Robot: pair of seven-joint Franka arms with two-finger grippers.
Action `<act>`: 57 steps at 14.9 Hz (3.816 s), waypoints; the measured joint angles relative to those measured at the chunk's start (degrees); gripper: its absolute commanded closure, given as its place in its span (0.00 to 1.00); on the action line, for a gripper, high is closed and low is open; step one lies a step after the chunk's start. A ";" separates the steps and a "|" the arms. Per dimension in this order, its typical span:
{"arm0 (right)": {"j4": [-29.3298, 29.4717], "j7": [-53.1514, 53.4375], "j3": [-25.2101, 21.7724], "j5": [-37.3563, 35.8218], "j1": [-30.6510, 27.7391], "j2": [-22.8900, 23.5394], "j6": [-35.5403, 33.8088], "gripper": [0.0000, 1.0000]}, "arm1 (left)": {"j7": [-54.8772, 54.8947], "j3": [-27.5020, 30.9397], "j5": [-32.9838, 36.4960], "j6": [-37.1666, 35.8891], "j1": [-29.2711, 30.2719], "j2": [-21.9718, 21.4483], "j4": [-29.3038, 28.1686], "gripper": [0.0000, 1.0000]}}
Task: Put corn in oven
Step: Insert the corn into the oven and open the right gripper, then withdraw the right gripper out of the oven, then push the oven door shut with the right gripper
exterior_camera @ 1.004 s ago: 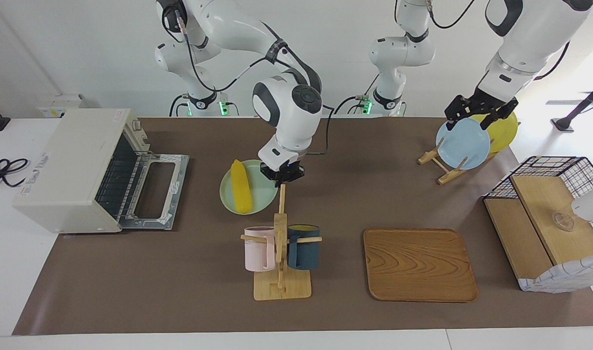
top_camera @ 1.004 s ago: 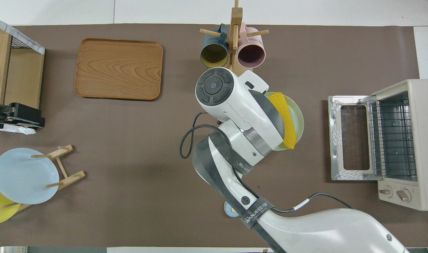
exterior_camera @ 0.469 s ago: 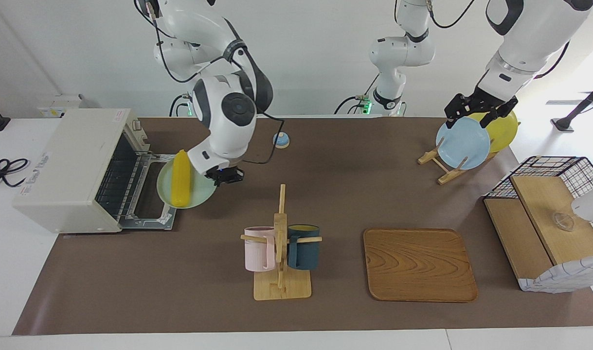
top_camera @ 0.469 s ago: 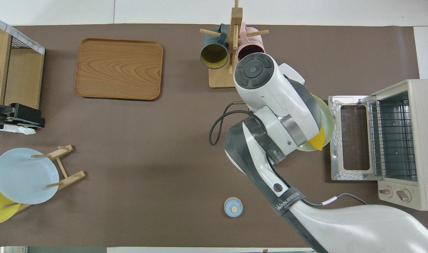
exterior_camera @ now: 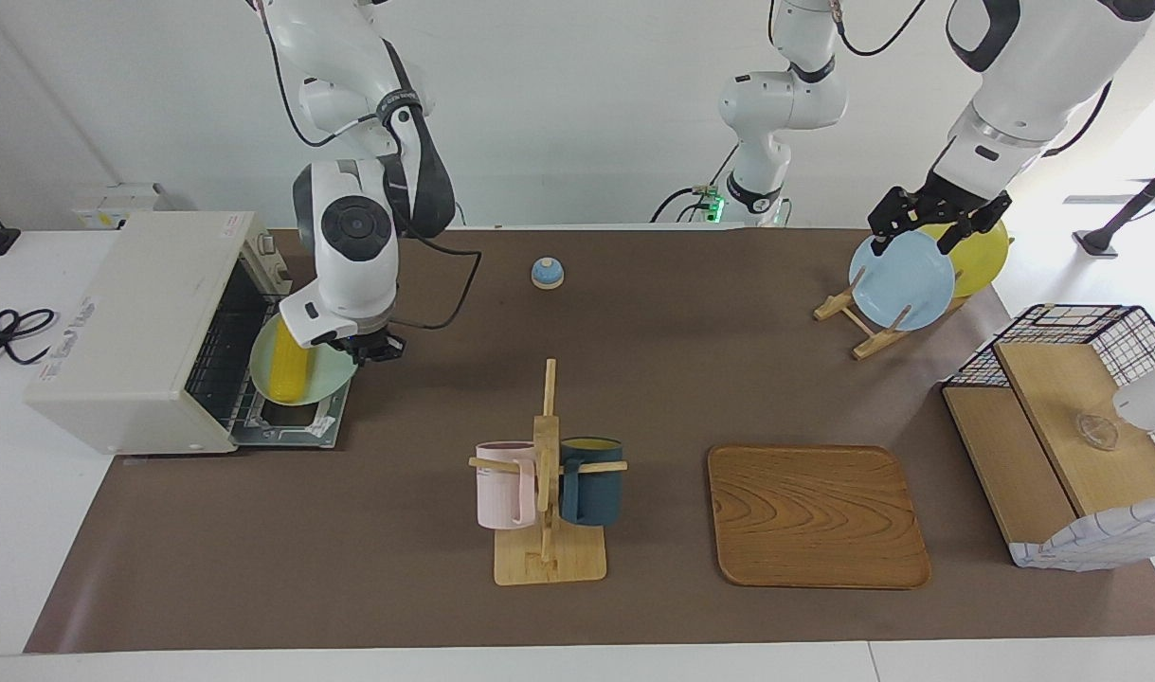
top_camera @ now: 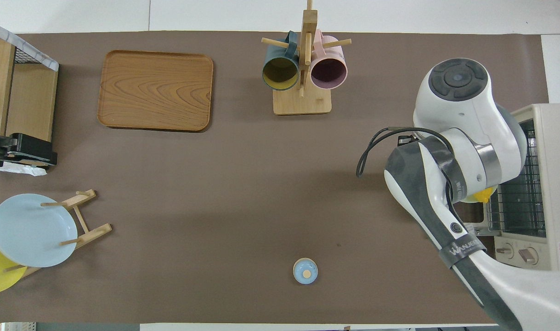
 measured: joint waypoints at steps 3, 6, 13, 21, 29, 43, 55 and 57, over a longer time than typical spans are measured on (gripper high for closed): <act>-1.20 -3.27 -0.01 -0.11 -3.72 -0.55 0.03 1.00 | 0.00 -0.14 0.00 0.29 -0.01 0.44 -0.04 0.00; -2.52 -6.17 -0.01 -0.11 -6.59 -1.96 0.05 1.00 | 0.00 -0.18 0.00 0.40 -0.02 0.45 -0.04 0.00; -8.15 -14.01 0.02 -0.11 -13.27 -5.16 5.07 0.89 | 0.00 -0.11 0.00 0.64 0.01 0.45 -0.04 0.00; -12.51 -14.12 0.77 -0.11 -13.34 -6.25 10.77 0.68 | 0.00 -0.28 0.00 0.88 -0.06 0.45 0.07 0.00; -6.03 -11.42 1.47 5.72 -7.32 -5.90 5.69 1.00 | 0.00 -0.12 0.00 0.77 -0.02 2.02 0.44 0.00; -18.51 -5.26 1.02 8.71 -4.61 -1.61 22.97 1.00 | 0.00 -0.73 0.00 -2.18 -0.04 3.17 5.34 0.00; -14.39 -5.26 2.18 -0.50 -5.00 -3.04 12.41 1.00 | 0.00 -0.28 0.00 -2.31 0.06 3.15 5.33 0.00; -11.57 -6.14 2.34 -2.59 -4.69 -5.03 6.12 1.00 | 0.00 -0.28 0.00 -2.32 0.06 3.15 5.33 0.00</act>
